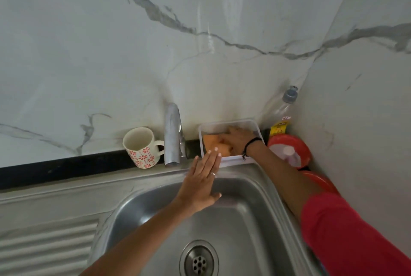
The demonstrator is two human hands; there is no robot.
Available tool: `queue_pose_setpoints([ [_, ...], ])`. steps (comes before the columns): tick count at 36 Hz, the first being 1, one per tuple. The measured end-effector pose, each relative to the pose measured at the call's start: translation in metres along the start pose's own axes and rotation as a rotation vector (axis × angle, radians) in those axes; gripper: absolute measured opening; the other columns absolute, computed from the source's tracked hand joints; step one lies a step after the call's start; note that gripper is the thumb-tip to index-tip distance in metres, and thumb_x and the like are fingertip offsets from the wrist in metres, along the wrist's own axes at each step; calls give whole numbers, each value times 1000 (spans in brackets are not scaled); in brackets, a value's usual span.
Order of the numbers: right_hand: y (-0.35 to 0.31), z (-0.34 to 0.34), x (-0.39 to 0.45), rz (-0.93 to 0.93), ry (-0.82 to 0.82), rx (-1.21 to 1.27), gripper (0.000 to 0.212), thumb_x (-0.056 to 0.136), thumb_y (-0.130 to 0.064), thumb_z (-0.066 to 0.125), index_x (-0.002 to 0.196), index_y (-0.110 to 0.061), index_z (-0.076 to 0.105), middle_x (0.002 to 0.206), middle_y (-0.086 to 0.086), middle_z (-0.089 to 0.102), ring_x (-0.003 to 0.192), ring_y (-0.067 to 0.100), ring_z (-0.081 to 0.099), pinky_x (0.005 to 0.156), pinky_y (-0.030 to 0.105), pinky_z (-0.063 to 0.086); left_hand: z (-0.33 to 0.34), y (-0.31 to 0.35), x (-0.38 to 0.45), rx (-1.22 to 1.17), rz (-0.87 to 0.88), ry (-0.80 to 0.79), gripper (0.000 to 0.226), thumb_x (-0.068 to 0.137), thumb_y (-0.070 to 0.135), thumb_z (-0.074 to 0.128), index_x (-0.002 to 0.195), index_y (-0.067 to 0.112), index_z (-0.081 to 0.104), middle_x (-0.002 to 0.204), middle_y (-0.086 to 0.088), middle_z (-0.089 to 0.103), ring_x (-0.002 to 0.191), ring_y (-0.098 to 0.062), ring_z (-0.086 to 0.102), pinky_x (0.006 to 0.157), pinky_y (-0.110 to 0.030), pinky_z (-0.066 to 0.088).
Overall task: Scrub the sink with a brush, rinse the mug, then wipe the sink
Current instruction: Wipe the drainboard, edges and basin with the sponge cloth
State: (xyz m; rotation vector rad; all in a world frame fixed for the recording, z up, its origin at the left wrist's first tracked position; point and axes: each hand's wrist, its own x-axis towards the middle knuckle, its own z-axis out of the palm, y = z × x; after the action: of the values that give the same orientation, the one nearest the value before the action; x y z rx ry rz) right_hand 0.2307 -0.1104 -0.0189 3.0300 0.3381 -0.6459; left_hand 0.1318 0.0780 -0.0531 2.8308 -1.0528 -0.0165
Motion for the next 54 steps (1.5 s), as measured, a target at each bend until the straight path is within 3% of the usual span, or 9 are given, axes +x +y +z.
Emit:
queue_pose_setpoints([
  [11, -35, -30, -56, 271, 575, 24, 31, 92, -7, 40, 121, -10, 49, 117, 13, 51, 104, 32, 56, 82, 41, 47, -16, -8, -22, -51, -47, -18, 105, 87, 34, 60, 141, 17, -29, 143, 2, -43, 136, -17, -32, 112, -35, -18],
  [16, -65, -41, -116, 444, 781, 265, 27, 91, -8, 42, 116, -6, 53, 116, 16, 52, 104, 34, 55, 76, 38, 46, -6, -29, -72, -3, -35, 29, 110, 77, 36, 71, 149, 16, -10, 156, -8, -13, 143, -31, 0, 110, -48, 0],
  [25, -170, 5, -179, 388, 579, 1337, 44, 67, -26, 54, 105, -8, 67, 95, 8, 69, 88, 22, 64, 75, 27, 45, -13, -79, -173, -50, -174, 12, 102, 83, 40, 59, 147, 27, -20, 154, 0, -25, 141, -22, -14, 115, -47, -7],
  [30, -232, 27, -179, 384, 29, 1985, 15, 73, -10, 62, 86, -4, 67, 69, 9, 66, 55, 20, 62, 47, 24, 51, -19, -123, -234, -119, -257, 76, 89, 88, 44, 46, 146, 33, -20, 153, 9, -27, 140, -11, -23, 113, -39, -14],
  [34, -283, 36, -150, 338, 64, 1699, 13, 82, -14, 66, 92, -5, 64, 76, 9, 65, 61, 17, 57, 50, 22, 47, -24, -168, -291, -99, -434, 18, 81, 86, 60, 19, 149, 15, -2, 155, -9, -11, 143, -26, -6, 116, -44, -4],
  [37, -335, 30, -134, 221, 53, 1590, 9, 84, -9, 64, 94, -7, 63, 75, 6, 62, 64, 17, 56, 46, 16, 46, -23, -197, -339, -126, -594, 57, 86, 78, 65, 7, 141, 13, -18, 148, -5, -26, 136, -21, -26, 106, -32, -23],
  [42, -425, 14, -92, -152, 105, 1107, 23, 90, -14, 58, 111, -12, 68, 108, 1, 66, 96, 8, 54, 71, 6, 41, -27, -257, -404, -208, -801, 78, 98, 74, 72, 11, 144, 8, -15, 151, -3, -23, 134, -15, -26, 109, -34, -19],
  [46, -490, 0, -48, -369, 156, 734, 25, 88, -19, 56, 108, -17, 71, 110, 5, 68, 105, 17, 59, 91, 25, 44, -33, -302, -436, -265, -900, 107, 99, 76, 72, 16, 148, 9, -7, 156, -5, -13, 142, -18, -18, 113, -37, -15],
  [54, -615, -38, 31, -634, 356, 102, 37, 97, -19, 40, 128, -32, 54, 122, 3, 54, 107, 24, 57, 86, 38, 48, -37, -346, -459, -269, -928, 95, 84, 91, 56, 41, 150, 13, -1, 157, -3, -14, 144, -19, -17, 116, -36, -8],
])
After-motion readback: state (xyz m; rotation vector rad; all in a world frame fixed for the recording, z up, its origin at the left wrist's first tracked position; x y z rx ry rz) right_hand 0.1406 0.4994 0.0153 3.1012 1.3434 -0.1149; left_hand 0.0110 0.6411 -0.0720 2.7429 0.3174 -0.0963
